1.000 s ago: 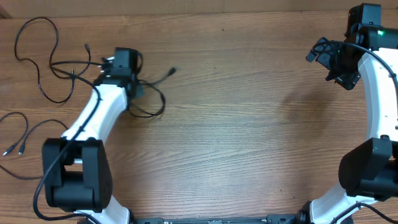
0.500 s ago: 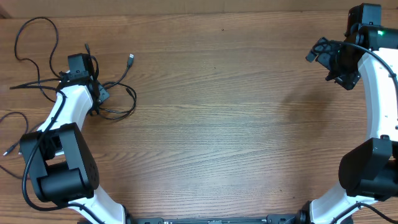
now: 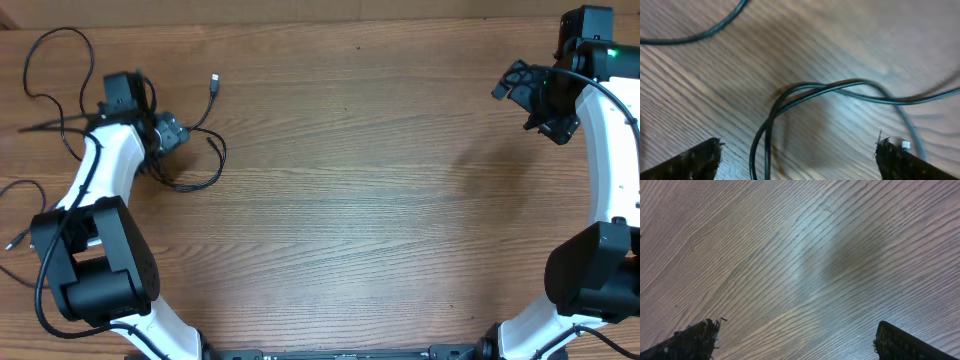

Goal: Untangle cables
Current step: 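Lay the cable down near the left edge and open the left gripper, then lift the left gripper up and away from the placed cable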

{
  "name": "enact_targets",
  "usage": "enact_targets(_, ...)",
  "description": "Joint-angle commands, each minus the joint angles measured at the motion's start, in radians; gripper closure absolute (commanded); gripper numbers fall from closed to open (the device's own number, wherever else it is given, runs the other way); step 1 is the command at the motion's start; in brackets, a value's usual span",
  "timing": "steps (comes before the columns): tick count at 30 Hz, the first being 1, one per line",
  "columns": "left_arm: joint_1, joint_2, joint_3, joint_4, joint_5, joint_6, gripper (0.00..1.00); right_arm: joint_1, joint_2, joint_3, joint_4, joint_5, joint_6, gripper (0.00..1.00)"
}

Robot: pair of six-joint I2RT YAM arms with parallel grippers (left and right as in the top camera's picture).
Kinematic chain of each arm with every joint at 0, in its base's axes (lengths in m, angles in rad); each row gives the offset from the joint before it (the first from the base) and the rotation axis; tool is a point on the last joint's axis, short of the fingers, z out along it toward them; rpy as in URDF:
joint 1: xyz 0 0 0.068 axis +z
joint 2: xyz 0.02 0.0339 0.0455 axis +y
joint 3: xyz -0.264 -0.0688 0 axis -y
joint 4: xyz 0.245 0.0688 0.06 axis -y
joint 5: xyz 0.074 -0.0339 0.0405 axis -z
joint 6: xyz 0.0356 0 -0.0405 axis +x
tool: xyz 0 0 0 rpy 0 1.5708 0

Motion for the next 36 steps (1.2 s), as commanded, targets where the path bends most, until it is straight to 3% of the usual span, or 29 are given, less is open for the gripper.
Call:
enact_targets(1,-0.011,0.003,0.117,-0.067,0.029,0.022,0.00,-0.002,-0.016,0.004,0.002,0.009,-0.002,0.00)
enact_targets(16,-0.016,0.001,0.533,-0.453,0.211,0.021,0.00,-0.002,-0.016,0.004,0.002,0.009,-0.002,0.00)
enact_targets(28,-0.056,-0.003,0.551,-0.515,0.401,0.076,0.01,-0.002,-0.016,0.004,0.002,0.008,-0.002,0.00)
enact_targets(36,-0.176,-0.003,0.551,-0.536,0.401,0.101,0.00,-0.002,-0.016,0.004,0.002,0.009,-0.002,0.00)
